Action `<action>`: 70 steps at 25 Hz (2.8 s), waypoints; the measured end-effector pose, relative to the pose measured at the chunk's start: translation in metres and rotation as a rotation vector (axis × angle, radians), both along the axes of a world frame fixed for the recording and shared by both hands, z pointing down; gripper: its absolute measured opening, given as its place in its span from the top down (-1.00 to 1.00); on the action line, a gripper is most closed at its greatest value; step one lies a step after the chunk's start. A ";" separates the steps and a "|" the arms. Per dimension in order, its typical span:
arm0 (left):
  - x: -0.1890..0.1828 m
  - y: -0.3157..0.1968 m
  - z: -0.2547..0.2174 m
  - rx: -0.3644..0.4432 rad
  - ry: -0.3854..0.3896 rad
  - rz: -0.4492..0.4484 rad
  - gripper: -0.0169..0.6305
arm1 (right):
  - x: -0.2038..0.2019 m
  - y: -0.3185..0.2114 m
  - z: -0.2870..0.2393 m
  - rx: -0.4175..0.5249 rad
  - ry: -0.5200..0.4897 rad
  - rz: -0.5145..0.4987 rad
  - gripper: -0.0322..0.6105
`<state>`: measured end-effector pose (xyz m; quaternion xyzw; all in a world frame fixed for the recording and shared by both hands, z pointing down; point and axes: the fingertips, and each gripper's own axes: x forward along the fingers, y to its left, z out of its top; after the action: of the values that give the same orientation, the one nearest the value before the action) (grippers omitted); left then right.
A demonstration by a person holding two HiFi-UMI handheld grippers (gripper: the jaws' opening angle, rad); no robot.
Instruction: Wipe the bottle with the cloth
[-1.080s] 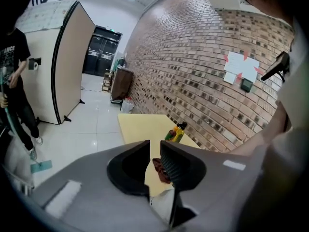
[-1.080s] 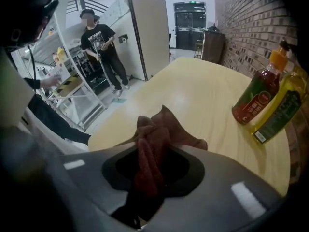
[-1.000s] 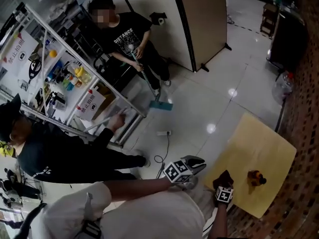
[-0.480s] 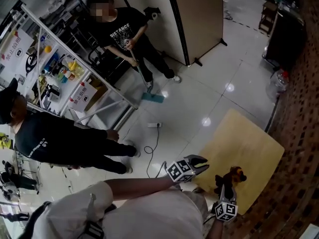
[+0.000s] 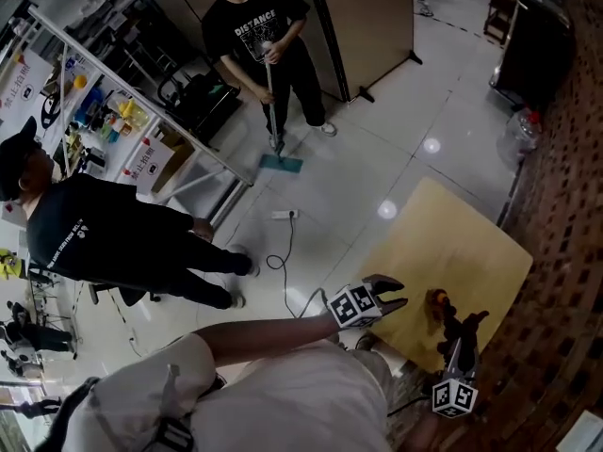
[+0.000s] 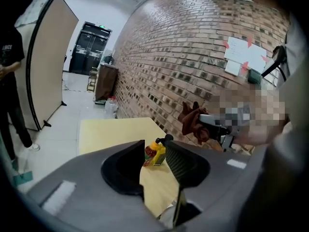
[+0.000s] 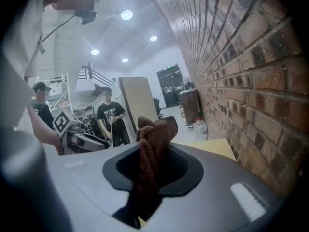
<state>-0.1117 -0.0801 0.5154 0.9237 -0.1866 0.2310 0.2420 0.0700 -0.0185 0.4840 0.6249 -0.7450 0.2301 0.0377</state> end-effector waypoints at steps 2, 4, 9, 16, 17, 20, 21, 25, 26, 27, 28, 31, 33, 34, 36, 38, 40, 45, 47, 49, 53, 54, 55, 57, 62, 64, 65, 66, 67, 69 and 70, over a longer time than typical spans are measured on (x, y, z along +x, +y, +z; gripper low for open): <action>0.007 0.004 0.009 0.010 -0.022 0.032 0.48 | 0.015 0.008 0.017 -0.027 -0.002 0.033 0.65; 0.015 0.005 0.020 0.021 -0.045 0.069 0.44 | 0.027 0.013 0.032 -0.049 0.001 0.053 0.65; 0.032 0.009 0.049 0.046 -0.119 0.153 0.30 | 0.041 0.019 0.054 -0.077 -0.007 0.072 0.64; 0.046 0.019 0.051 0.068 -0.180 0.256 0.11 | 0.039 0.024 0.047 -0.087 -0.021 0.121 0.64; 0.051 0.022 0.052 0.074 -0.188 0.275 0.11 | 0.040 0.026 0.047 -0.087 -0.025 0.126 0.64; 0.071 0.031 0.053 0.121 -0.219 0.349 0.10 | 0.042 0.029 0.048 -0.084 -0.032 0.138 0.64; 0.081 0.034 0.053 0.145 -0.230 0.381 0.10 | 0.043 0.030 0.049 -0.083 -0.036 0.143 0.64; 0.118 0.036 0.055 0.244 -0.296 0.494 0.09 | 0.046 0.033 0.055 -0.081 -0.057 0.151 0.64; 0.127 0.035 0.059 0.262 -0.316 0.519 0.09 | 0.045 0.034 0.057 -0.083 -0.061 0.149 0.64; 0.134 0.035 0.064 0.279 -0.336 0.547 0.09 | 0.044 0.035 0.058 -0.084 -0.064 0.147 0.64; 0.140 0.034 0.069 0.297 -0.358 0.577 0.08 | 0.044 0.037 0.059 -0.085 -0.068 0.146 0.64; 0.154 0.032 0.082 0.356 -0.421 0.671 0.06 | 0.044 0.040 0.064 -0.088 -0.079 0.148 0.64; 0.159 0.030 0.091 0.382 -0.454 0.717 0.06 | 0.044 0.042 0.068 -0.092 -0.088 0.149 0.64; 0.161 0.030 0.095 0.389 -0.471 0.733 0.06 | 0.044 0.043 0.070 -0.097 -0.091 0.149 0.64; 0.161 0.028 0.105 0.399 -0.510 0.747 0.10 | 0.045 0.046 0.075 -0.105 -0.094 0.149 0.64; 0.162 0.028 0.112 0.407 -0.531 0.741 0.21 | 0.047 0.047 0.079 -0.110 -0.099 0.151 0.64; 0.163 0.027 0.114 0.413 -0.533 0.725 0.30 | 0.049 0.047 0.082 -0.114 -0.106 0.155 0.64; 0.161 0.031 0.113 0.417 -0.573 0.722 0.39 | 0.059 0.041 0.084 -0.121 -0.162 0.202 0.64; 0.158 0.034 0.113 0.417 -0.591 0.721 0.40 | 0.056 0.034 0.081 -0.101 -0.237 0.192 0.64; 0.155 0.038 0.114 0.412 -0.600 0.712 0.41 | 0.046 0.023 0.077 -0.072 -0.340 0.148 0.64; 0.164 0.043 0.114 0.393 -0.604 0.686 0.42 | 0.025 0.001 0.090 -0.091 -0.438 0.089 0.63; 0.167 0.043 0.114 0.387 -0.605 0.684 0.42 | 0.020 -0.004 0.097 -0.109 -0.441 0.085 0.63; 0.169 0.044 0.114 0.382 -0.606 0.684 0.42 | 0.014 -0.007 0.104 -0.125 -0.443 0.081 0.63; 0.172 0.044 0.115 0.370 -0.608 0.682 0.43 | 0.005 -0.013 0.113 -0.135 -0.444 0.081 0.63; 0.167 0.032 0.116 0.324 -0.588 0.619 0.43 | 0.000 -0.026 0.116 -0.098 -0.425 0.096 0.63; 0.165 0.031 0.116 0.313 -0.579 0.610 0.43 | -0.002 -0.027 0.115 -0.085 -0.363 0.124 0.63; 0.164 0.030 0.116 0.310 -0.576 0.609 0.43 | -0.003 -0.027 0.114 -0.080 -0.333 0.144 0.63; 0.164 0.030 0.116 0.308 -0.575 0.610 0.43 | -0.003 -0.027 0.114 -0.075 -0.312 0.164 0.63; 0.165 0.029 0.116 0.307 -0.574 0.610 0.43 | -0.002 -0.027 0.114 -0.071 -0.299 0.183 0.63; 0.167 0.026 0.115 0.306 -0.571 0.606 0.43 | 0.001 -0.029 0.113 -0.063 -0.282 0.222 0.63; 0.168 0.026 0.114 0.306 -0.569 0.602 0.43 | 0.004 -0.029 0.113 -0.062 -0.277 0.243 0.63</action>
<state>0.0559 -0.0543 0.6299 0.8617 -0.0005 0.5061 -0.0369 0.0736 -0.0472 0.5965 0.6713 -0.6546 0.3395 -0.0741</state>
